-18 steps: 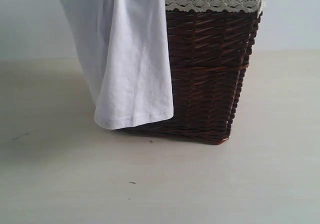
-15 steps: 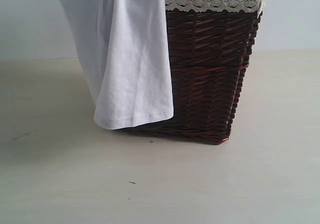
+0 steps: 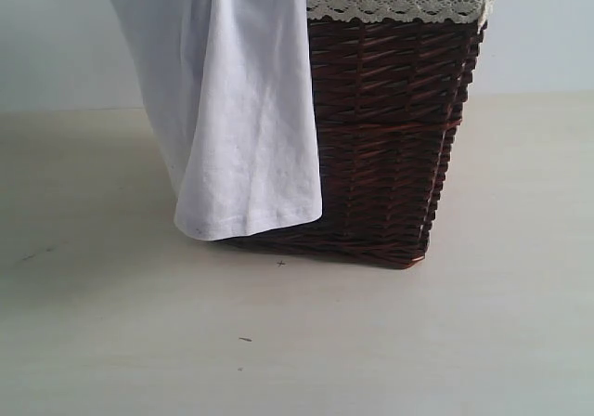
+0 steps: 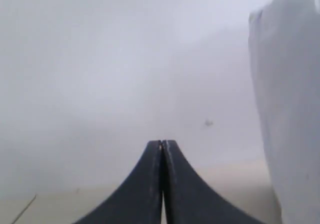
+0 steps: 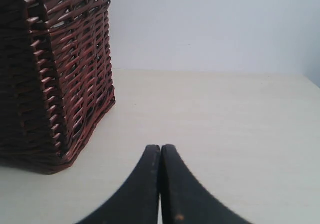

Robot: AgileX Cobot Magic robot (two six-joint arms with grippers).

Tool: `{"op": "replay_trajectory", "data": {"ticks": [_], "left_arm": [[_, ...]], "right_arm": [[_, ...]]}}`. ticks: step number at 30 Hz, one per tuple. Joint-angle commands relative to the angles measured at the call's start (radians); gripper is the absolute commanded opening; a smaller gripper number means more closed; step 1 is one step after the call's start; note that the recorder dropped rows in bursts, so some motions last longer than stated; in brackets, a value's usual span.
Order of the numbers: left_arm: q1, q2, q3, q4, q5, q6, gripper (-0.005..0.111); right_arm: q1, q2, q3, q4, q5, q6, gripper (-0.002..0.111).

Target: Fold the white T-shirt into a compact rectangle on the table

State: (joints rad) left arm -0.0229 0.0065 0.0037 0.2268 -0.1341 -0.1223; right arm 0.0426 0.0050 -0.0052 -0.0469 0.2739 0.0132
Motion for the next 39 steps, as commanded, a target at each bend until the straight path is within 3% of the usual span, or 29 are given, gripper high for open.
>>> {"op": "replay_trajectory", "data": {"ticks": [1,5,8,9,11,13,15,18,22,23,26,33,35,39], "left_arm": [[0.002,-0.007,-0.004,-0.001,-0.301,-0.302,0.0],[0.002,-0.007,-0.004,0.004,-0.456,-0.552,0.0],[0.002,0.027,-0.059,0.068,-0.368,-0.672,0.0],[0.002,0.059,-0.109,0.153,-0.299,-0.747,0.0],[0.002,0.137,-0.198,0.46,-0.265,-0.937,0.0],[0.002,0.251,-0.296,0.824,-0.346,-1.23,0.0],[0.002,0.38,-0.382,1.067,-0.471,-1.436,0.002],[0.002,0.55,-0.479,1.234,-0.62,-1.509,0.022],[0.002,0.735,-0.492,1.229,-0.632,-1.41,0.067],[0.002,0.782,-0.492,1.224,-0.638,-1.381,0.074],[-0.013,0.93,-0.492,1.11,-0.697,-1.246,0.077],[-0.144,1.224,-0.492,0.673,-0.732,-0.561,0.077],[-0.17,1.293,-0.503,0.554,-0.737,-0.475,0.077],[-0.188,1.415,-0.561,0.519,-0.761,-0.407,0.077]], "right_arm": [[-0.007,-0.005,0.005,-0.002,-0.006,-0.003,0.0],[-0.007,-0.005,0.005,-0.002,-0.006,-0.003,0.0],[-0.007,-0.005,0.005,-0.002,-0.006,-0.003,0.0],[-0.007,-0.005,0.005,-0.002,-0.006,-0.003,0.0],[-0.007,-0.005,0.005,-0.002,-0.006,-0.003,0.0],[-0.007,-0.005,0.005,-0.002,-0.006,-0.003,0.0],[-0.007,-0.005,0.005,-0.002,-0.006,-0.003,0.0],[-0.007,-0.005,0.005,-0.002,-0.006,-0.003,0.0],[-0.007,-0.005,0.005,-0.002,-0.006,-0.003,0.0],[-0.007,-0.005,0.005,-0.002,-0.006,-0.003,0.0],[-0.007,-0.005,0.005,-0.002,-0.006,-0.003,0.0],[-0.007,-0.005,0.005,-0.002,-0.006,-0.003,0.0],[-0.007,-0.005,0.005,-0.002,-0.006,-0.003,0.0],[-0.007,-0.005,0.005,-0.002,-0.006,-0.001,0.0]]}}
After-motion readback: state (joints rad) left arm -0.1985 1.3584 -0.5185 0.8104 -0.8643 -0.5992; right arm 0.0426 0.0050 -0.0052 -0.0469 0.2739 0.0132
